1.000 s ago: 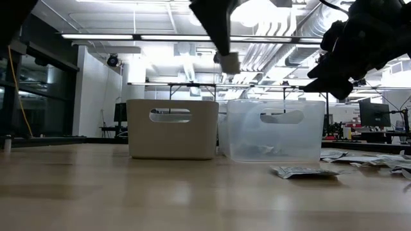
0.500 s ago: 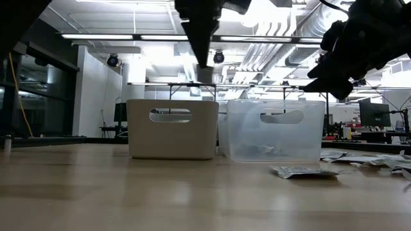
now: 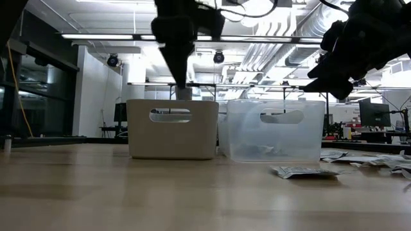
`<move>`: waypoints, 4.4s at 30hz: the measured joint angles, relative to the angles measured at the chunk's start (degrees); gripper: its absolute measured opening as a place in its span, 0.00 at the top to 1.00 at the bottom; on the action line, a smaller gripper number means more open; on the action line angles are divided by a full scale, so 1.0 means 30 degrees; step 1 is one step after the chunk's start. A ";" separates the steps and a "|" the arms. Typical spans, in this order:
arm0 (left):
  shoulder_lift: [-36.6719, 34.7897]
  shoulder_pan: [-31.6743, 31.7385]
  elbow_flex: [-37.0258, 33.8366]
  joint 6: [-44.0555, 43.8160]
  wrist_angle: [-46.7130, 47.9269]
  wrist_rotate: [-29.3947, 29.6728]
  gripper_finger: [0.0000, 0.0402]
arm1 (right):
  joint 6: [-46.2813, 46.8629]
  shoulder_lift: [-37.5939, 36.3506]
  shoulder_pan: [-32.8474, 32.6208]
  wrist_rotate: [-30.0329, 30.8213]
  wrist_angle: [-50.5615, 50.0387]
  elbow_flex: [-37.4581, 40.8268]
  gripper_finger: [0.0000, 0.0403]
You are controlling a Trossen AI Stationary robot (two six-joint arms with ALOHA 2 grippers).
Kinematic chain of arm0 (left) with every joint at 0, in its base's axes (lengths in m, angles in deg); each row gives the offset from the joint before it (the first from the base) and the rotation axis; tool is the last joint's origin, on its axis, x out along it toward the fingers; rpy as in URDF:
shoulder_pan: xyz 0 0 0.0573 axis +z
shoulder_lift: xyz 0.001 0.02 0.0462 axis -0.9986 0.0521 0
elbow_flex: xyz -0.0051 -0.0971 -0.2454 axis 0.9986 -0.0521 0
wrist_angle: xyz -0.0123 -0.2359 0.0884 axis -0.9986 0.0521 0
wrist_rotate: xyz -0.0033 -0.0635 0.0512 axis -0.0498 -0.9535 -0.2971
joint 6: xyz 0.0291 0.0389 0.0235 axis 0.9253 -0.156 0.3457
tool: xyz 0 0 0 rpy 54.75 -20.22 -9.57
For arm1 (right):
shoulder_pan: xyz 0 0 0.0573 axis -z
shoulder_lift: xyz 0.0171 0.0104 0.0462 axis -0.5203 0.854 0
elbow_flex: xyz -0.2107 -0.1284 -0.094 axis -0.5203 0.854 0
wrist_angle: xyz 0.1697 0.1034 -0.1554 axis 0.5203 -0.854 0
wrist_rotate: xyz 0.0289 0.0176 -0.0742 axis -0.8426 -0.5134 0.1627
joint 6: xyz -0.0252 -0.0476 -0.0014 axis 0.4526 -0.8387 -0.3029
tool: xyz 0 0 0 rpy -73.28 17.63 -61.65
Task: Pick & Place First Aid Supplies
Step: Put the orange ointment pack into the gray bin, then put the gray towelette pack into the transparent bin
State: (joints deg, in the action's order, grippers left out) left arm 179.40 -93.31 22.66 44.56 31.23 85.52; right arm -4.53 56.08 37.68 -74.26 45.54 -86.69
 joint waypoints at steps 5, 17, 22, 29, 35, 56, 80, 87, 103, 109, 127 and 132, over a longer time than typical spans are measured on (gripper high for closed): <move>-0.0875 -0.0030 -0.3611 0.1418 -0.3663 -0.1600 1.00 | 0.0005 0.0015 0.0000 0.0007 0.0015 0.0000 0.45; -0.1282 0.0362 -0.6947 0.3610 -0.7699 -0.2998 0.98 | 0.0002 0.0001 0.0006 0.0007 0.0022 0.0000 0.45; -0.1282 0.0362 -0.6989 0.4535 -0.7885 -0.2829 0.87 | -0.0001 0.0001 0.0000 0.0000 0.0015 0.0000 0.45; -0.1458 0.0347 -0.6993 0.5318 -0.7773 -0.1975 0.67 | 0.0004 0.0001 0.0005 0.0004 0.0015 0.0000 0.45; -0.2908 0.0029 -0.6997 0.6277 -0.7893 -0.0418 0.61 | 0.0000 0.0001 0.0001 0.0001 0.0008 0.0000 0.45; -0.4611 -0.4593 -0.6975 1.1246 -1.4554 -0.0547 0.60 | 0.0007 0.0008 0.0007 0.0007 0.0007 0.0000 0.45; 0.0724 -0.6334 -0.4728 1.0904 -1.7099 -0.2922 0.60 | 0.0002 0.0018 0.0007 0.0003 0.0030 0.0000 0.45; 0.2530 -0.5504 -0.3023 1.0458 -1.7261 -0.3324 0.60 | -0.0001 0.0009 0.0000 0.0007 0.0015 0.0000 0.45; 0.4755 -0.5139 -0.2552 1.0617 -1.7740 -0.1475 0.60 | 0.0004 0.0008 0.0007 0.0007 0.0042 0.0000 0.45; 0.5006 -0.4992 -0.2548 1.0613 -1.7984 -0.1455 0.60 | -0.0001 0.0008 0.0000 0.0004 0.0029 0.0000 0.45; 0.6188 -0.4899 -0.2465 1.0357 -1.8982 -0.3381 0.61 | -0.0001 0.0008 0.0007 0.0007 0.0049 0.0000 0.45; 0.6603 -0.4896 -0.2450 0.9319 -1.8462 -0.3781 0.61 | 0.0007 0.0008 0.0007 0.0007 0.0051 0.0000 0.45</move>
State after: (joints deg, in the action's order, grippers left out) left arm 199.21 -108.00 15.31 72.51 -24.16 74.17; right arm -4.51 56.11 37.70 -74.23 45.69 -86.69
